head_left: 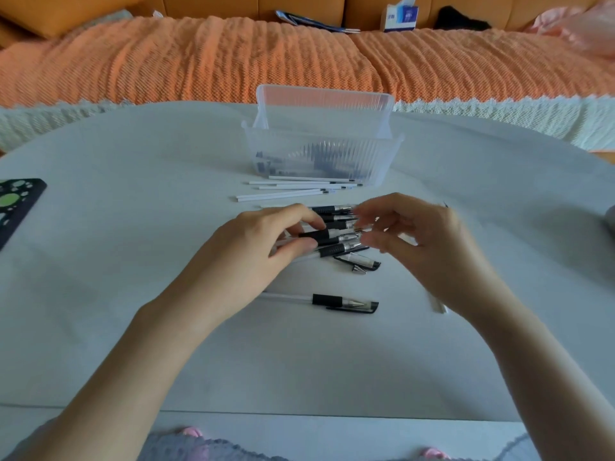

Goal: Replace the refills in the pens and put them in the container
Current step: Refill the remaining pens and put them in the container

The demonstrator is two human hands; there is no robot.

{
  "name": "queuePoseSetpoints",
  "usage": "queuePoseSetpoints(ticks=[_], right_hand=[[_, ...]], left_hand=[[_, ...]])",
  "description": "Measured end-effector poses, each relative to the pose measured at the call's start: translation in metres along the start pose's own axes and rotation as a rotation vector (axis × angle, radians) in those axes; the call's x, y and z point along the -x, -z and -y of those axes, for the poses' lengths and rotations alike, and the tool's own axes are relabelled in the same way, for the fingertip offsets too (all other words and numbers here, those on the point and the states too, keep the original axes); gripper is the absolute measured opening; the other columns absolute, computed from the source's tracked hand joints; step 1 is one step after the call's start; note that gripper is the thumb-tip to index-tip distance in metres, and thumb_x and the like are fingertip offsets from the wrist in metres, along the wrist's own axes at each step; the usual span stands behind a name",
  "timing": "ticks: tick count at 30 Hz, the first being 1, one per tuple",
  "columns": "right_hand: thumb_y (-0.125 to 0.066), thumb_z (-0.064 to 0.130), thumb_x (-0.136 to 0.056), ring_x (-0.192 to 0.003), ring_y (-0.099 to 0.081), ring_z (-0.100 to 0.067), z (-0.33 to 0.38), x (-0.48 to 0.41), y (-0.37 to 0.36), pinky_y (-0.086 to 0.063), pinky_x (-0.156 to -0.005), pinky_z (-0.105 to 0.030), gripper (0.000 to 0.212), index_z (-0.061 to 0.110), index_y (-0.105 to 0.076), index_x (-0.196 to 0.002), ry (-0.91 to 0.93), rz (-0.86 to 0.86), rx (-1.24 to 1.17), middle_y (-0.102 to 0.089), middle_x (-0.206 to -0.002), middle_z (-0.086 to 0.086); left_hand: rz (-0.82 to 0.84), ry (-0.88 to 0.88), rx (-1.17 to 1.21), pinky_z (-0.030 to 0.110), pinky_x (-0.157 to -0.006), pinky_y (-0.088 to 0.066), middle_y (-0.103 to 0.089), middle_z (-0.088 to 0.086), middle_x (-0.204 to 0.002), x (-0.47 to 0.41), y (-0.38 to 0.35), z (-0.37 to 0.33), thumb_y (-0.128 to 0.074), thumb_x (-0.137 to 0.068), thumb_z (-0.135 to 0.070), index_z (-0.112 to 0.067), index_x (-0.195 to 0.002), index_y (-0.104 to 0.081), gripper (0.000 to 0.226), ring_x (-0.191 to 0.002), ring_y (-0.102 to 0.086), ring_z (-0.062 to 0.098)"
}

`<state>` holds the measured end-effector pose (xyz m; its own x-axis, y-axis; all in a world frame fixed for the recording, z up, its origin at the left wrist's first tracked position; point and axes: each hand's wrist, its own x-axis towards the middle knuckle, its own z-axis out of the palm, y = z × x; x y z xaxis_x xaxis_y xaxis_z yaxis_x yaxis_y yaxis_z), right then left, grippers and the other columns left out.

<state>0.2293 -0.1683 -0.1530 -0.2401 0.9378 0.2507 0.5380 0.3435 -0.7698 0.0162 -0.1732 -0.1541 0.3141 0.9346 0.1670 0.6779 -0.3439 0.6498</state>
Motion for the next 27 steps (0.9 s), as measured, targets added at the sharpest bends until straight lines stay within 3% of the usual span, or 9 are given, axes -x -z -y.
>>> queuePoseSetpoints(ticks=[3, 8, 12, 17, 22, 27], right_hand=[[-0.069, 0.006, -0.081, -0.066, -0.061, -0.006, -0.002, 0.0, 0.004, -0.048, -0.066, -0.014, 0.025, 0.022, -0.066, -0.1, -0.071, 0.004, -0.085, -0.068, -0.089, 0.008], [-0.066, 0.017, -0.083, -0.055, -0.058, -0.01, -0.004, 0.002, 0.002, -0.047, -0.062, -0.027, 0.01, 0.026, -0.069, -0.081, -0.117, 0.022, -0.041, -0.066, -0.062, 0.003], [-0.064, 0.014, -0.085, -0.052, -0.057, -0.005, 0.0, 0.002, -0.004, -0.043, -0.056, -0.016, 0.012, 0.022, -0.067, -0.076, -0.089, 0.019, -0.044, -0.065, -0.063, 0.009], [-0.064, 0.019, -0.085, -0.057, -0.06, -0.011, 0.003, 0.003, -0.006, -0.044, -0.055, -0.017, 0.01, 0.015, -0.067, -0.077, -0.096, 0.049, -0.056, -0.064, -0.065, 0.003], [-0.066, 0.016, -0.084, -0.058, -0.061, -0.014, 0.007, 0.004, -0.009, -0.047, -0.06, -0.025, 0.009, 0.018, -0.066, -0.075, -0.086, 0.07, -0.094, -0.064, -0.067, 0.007], [-0.068, 0.014, -0.083, -0.059, -0.061, -0.013, 0.01, 0.006, -0.008, -0.05, -0.067, -0.033, 0.008, 0.018, -0.068, -0.077, -0.056, 0.08, -0.116, -0.065, -0.068, 0.005]], left_hand=[[-0.016, -0.026, 0.017, 0.025, -0.075, -0.045, -0.057, -0.028, -0.075, 0.0, 0.0, 0.001, -0.063, -0.086, -0.028, -0.035, -0.099, -0.064, 0.015, -0.072, -0.055, -0.005], [-0.036, -0.055, -0.004, 0.018, -0.072, -0.041, -0.056, -0.028, -0.076, 0.0, -0.001, 0.002, -0.063, -0.085, -0.029, -0.031, -0.099, -0.065, 0.014, -0.074, -0.053, -0.007], [-0.042, -0.065, -0.032, 0.02, -0.071, -0.042, -0.056, -0.028, -0.08, 0.0, -0.002, 0.001, -0.063, -0.086, -0.027, -0.031, -0.097, -0.065, 0.013, -0.08, -0.053, 0.001], [-0.019, -0.07, -0.035, 0.025, -0.069, -0.047, -0.058, -0.024, -0.09, 0.002, -0.004, 0.001, -0.064, -0.085, -0.031, -0.039, -0.098, -0.06, 0.016, -0.078, -0.057, 0.01], [-0.012, -0.138, -0.057, 0.015, -0.054, -0.035, -0.054, -0.033, -0.076, 0.001, -0.01, -0.007, -0.062, -0.081, -0.045, -0.036, -0.092, -0.055, 0.016, -0.058, -0.049, -0.002], [-0.066, -0.164, -0.102, 0.029, -0.058, -0.046, -0.059, -0.017, -0.068, 0.002, -0.013, -0.008, -0.054, -0.086, -0.049, -0.033, -0.089, -0.054, 0.016, -0.06, -0.055, 0.008]])
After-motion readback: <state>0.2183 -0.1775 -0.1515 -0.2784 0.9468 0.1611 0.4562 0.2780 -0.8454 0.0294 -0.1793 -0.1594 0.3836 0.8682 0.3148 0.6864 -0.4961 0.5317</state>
